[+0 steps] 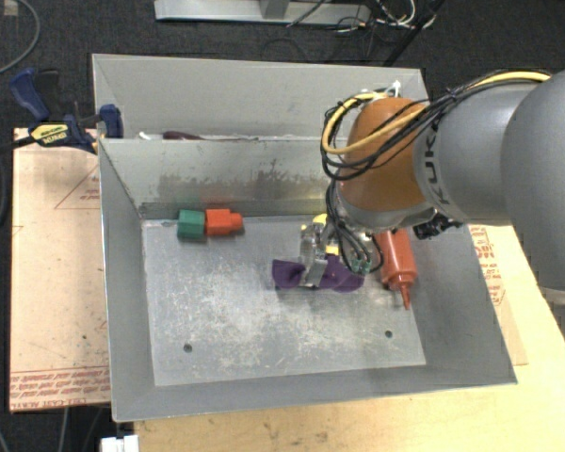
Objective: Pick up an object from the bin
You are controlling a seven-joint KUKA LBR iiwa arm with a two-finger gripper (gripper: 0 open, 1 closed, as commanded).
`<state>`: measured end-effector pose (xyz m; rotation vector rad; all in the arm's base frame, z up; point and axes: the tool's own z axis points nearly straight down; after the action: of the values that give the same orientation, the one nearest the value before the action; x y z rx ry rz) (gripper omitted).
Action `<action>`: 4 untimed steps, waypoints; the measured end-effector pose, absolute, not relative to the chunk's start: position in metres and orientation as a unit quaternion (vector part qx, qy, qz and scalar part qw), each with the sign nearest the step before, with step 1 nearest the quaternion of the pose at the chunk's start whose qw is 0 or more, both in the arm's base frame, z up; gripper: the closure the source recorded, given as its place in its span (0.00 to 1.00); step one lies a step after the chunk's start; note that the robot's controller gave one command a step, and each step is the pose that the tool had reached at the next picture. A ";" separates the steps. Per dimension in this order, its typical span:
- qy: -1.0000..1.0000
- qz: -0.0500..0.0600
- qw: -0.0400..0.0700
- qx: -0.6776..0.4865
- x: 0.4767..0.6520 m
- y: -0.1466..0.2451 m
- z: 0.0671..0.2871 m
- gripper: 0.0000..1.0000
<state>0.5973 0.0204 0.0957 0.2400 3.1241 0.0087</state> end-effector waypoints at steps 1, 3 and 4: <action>0.997 0.003 0.005 0.077 0.598 0.020 0.105 1.00; 0.997 0.003 0.006 0.076 0.598 0.021 0.117 1.00; 0.997 0.003 0.004 0.076 0.597 0.021 0.124 1.00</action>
Offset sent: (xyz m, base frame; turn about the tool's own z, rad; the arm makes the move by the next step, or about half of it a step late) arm 0.0001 0.0000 0.0172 0.0000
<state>0.5974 0.0205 0.1239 0.2393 3.1243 0.0104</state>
